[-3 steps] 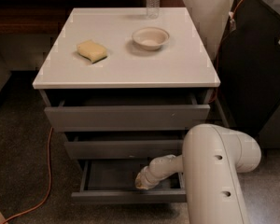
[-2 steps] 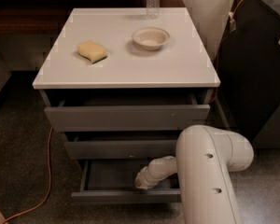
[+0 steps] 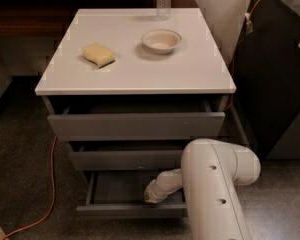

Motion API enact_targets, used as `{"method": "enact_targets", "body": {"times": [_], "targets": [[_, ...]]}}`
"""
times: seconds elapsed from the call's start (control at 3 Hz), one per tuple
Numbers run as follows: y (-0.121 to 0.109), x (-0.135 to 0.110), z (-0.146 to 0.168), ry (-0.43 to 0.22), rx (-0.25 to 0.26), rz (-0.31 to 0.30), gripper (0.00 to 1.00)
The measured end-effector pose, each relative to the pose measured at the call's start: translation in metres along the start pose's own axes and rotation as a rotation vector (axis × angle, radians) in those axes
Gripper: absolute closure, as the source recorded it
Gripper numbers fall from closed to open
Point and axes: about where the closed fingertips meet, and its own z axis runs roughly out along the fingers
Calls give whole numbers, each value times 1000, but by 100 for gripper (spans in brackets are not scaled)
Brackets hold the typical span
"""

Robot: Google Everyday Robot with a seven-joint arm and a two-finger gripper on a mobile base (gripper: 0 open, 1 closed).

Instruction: Place sponge into bottom drawer

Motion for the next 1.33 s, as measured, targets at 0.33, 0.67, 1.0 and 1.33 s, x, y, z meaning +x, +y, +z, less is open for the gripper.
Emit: {"method": "enact_targets", "body": {"times": [0.33, 0.67, 1.0, 1.33], "targets": [[10, 2, 16, 3, -21, 12, 100], [18, 2, 18, 2, -32, 16, 100], [43, 0, 17, -1, -64, 25, 100], [62, -5, 15, -6, -96, 28, 100]]}}
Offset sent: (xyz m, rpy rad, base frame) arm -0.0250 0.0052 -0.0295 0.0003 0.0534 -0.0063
